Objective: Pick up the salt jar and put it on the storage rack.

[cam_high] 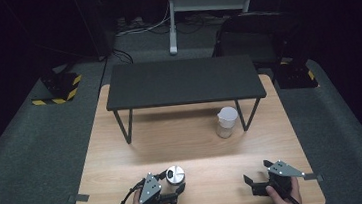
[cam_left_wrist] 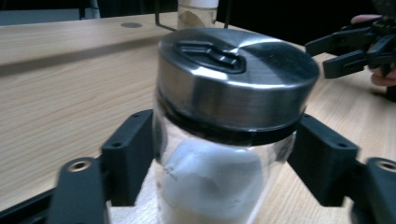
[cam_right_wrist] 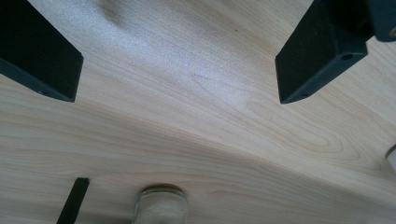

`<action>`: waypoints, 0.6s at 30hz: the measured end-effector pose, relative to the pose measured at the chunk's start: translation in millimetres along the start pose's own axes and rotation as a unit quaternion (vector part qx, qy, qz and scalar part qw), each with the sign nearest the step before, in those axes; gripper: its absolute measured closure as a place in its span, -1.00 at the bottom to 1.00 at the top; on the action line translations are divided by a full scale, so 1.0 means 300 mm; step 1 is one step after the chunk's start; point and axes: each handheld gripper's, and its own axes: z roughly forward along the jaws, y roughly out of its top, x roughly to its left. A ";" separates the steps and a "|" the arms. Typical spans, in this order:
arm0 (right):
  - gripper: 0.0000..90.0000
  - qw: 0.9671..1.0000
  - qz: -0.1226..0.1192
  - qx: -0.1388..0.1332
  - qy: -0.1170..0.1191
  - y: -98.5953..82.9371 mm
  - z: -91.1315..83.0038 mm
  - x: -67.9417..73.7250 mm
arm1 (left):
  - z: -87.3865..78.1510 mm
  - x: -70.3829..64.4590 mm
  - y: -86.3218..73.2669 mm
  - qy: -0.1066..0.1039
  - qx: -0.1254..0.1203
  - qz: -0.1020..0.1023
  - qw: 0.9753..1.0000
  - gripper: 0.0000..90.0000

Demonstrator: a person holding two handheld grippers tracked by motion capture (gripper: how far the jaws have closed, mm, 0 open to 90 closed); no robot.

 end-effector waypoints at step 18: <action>-0.99 1.000 0.001 0.002 0.001 0.003 0.001 -0.001 | 0.001 -0.019 -0.007 0.009 -0.007 0.024 1.000 -0.32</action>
